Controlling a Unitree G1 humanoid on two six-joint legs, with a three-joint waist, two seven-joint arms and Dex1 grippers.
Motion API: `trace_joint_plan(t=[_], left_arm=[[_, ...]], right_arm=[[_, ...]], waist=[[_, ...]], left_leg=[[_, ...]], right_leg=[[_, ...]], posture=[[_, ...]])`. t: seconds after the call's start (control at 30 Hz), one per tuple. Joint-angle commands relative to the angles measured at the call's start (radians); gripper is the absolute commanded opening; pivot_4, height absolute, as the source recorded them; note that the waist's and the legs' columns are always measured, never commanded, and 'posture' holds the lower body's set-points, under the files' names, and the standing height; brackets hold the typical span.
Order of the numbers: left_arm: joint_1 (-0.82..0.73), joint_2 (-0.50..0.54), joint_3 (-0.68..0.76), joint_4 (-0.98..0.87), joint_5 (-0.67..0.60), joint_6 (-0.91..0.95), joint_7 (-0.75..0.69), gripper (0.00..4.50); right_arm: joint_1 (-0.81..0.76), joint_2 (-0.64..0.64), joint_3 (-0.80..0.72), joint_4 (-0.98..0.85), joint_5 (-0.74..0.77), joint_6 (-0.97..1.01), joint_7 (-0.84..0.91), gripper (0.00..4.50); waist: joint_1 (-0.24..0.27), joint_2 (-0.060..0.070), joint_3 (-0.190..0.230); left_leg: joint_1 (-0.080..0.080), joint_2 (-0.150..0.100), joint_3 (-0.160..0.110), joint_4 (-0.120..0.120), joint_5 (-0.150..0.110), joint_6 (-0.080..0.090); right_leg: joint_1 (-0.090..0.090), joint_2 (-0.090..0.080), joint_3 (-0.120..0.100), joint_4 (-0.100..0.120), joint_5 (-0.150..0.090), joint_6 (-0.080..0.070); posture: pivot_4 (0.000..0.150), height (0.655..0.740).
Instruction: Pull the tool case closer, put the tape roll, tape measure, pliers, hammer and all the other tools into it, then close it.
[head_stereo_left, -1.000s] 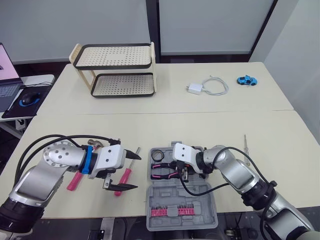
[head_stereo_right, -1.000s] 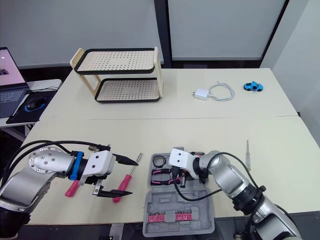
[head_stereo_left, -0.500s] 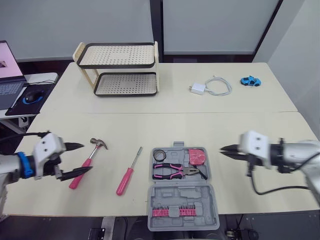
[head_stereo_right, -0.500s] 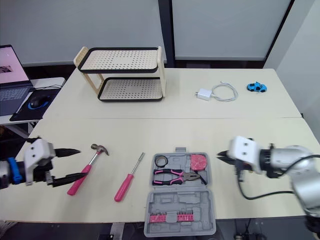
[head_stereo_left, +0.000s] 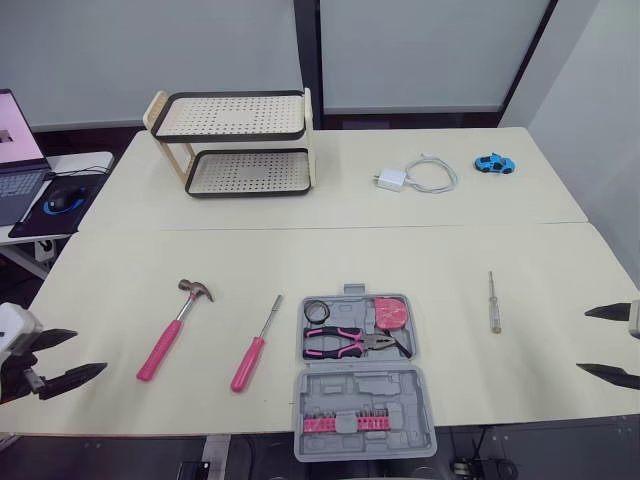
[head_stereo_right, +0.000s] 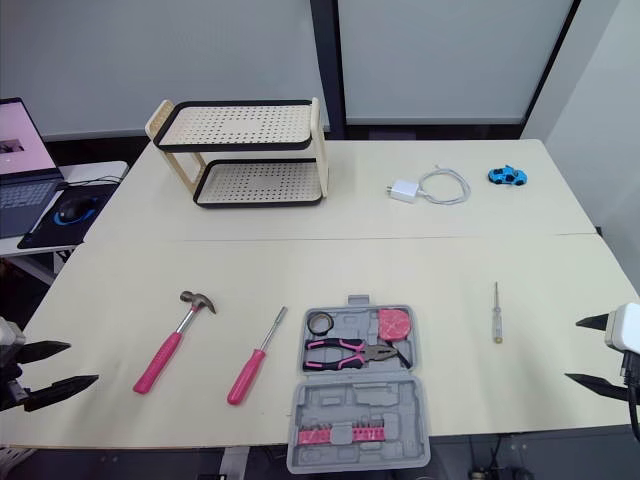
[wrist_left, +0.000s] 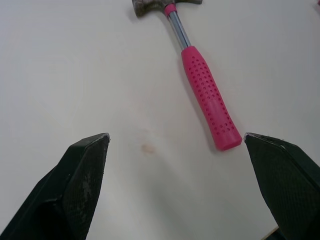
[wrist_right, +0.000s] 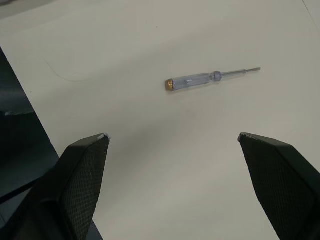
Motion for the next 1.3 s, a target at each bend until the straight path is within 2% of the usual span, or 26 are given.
trace_joint_plan(t=[0.03, 0.2, 0.47, 0.63, 0.7, 0.83, 1.1, 1.2, 1.3], left_arm=[[0.014, 0.030, 0.041, 0.014, -0.001, -0.028, -0.009, 4.50], [0.055, 0.015, 0.038, -0.055, -0.018, -0.037, -0.039, 4.50], [0.165, -0.087, -0.021, -0.505, -0.065, 0.119, 0.009, 4.50], [0.164, -0.159, -0.131, -0.713, -0.055, 0.215, 0.089, 4.50], [0.139, -0.189, -0.190, -0.762, -0.040, 0.216, 0.113, 4.50], [0.050, -0.227, -0.343, -0.779, 0.019, 0.214, 0.143, 3.62], [-0.078, -0.304, -0.563, -0.740, 0.131, 0.206, 0.198, 1.01], [-0.105, -0.336, -0.618, -0.721, 0.168, 0.202, 0.228, 0.03], [-0.126, -0.360, -0.662, -0.719, 0.185, 0.208, 0.240, 0.03]], right_arm=[[-0.015, -0.024, -0.024, -0.014, 0.025, -0.005, 0.006, 4.48], [-0.017, -0.031, -0.024, -0.012, 0.029, -0.011, 0.016, 4.48], [-0.026, 0.010, 0.032, -0.155, 0.044, 0.031, -0.043, 4.48], [-0.033, 0.067, 0.142, -0.294, 0.059, 0.134, -0.141, 4.48], [-0.047, 0.099, 0.208, -0.336, 0.048, 0.161, -0.188, 4.12], [-0.068, 0.152, 0.359, -0.367, 0.005, 0.184, -0.262, 2.88], [-0.172, 0.204, 0.604, -0.298, -0.100, 0.168, -0.342, 0.01], [-0.202, 0.219, 0.669, -0.253, -0.134, 0.144, -0.357, 0.00], [-0.224, 0.226, 0.713, -0.221, -0.152, 0.131, -0.362, 0.00]], waist=[[0.001, 0.000, 0.000], [0.002, 0.000, 0.000], [0.004, 0.000, 0.000], [0.004, 0.000, 0.000], [0.005, 0.000, -0.001], [0.008, 0.000, -0.001], [0.006, -0.001, -0.001], [0.006, -0.001, -0.001], [0.006, -0.001, -0.001]], left_leg=[[0.000, 0.000, 0.000, 0.000, 0.000, 0.000], [0.000, 0.000, 0.001, 0.000, 0.000, 0.000], [0.000, 0.006, 0.002, 0.000, 0.000, 0.000], [0.000, 0.006, 0.003, 0.000, 0.000, 0.000], [0.000, 0.006, 0.003, 0.001, 0.000, 0.000], [0.000, 0.006, 0.002, 0.001, 0.000, 0.000], [0.000, 0.000, 0.002, 0.001, 0.000, 0.000], [0.000, 0.000, 0.002, 0.001, 0.000, 0.000], [0.000, 0.000, 0.002, 0.001, 0.000, 0.000]], right_leg=[[0.000, 0.000, 0.000, 0.000, 0.000, 0.000], [0.000, -0.001, 0.001, 0.000, 0.000, 0.000], [0.001, -0.001, 0.002, -0.001, 0.000, 0.000], [0.001, 0.000, 0.002, -0.001, 0.000, 0.000], [0.001, 0.000, 0.003, -0.001, 0.000, 0.000], [0.001, 0.000, 0.002, -0.001, 0.000, 0.000], [0.001, 0.000, 0.003, -0.001, 0.000, 0.000], [0.000, 0.000, 0.002, -0.001, 0.000, 0.000], [0.000, -0.001, 0.003, -0.001, 0.000, 0.000]], posture=[[0.150, 0.7400], [0.150, 0.7400], [0.150, 0.7400], [0.150, 0.7400], [0.150, 0.7400], [0.150, 0.7400], [0.150, 0.7400], [0.150, 0.7400], [0.150, 0.7400]])
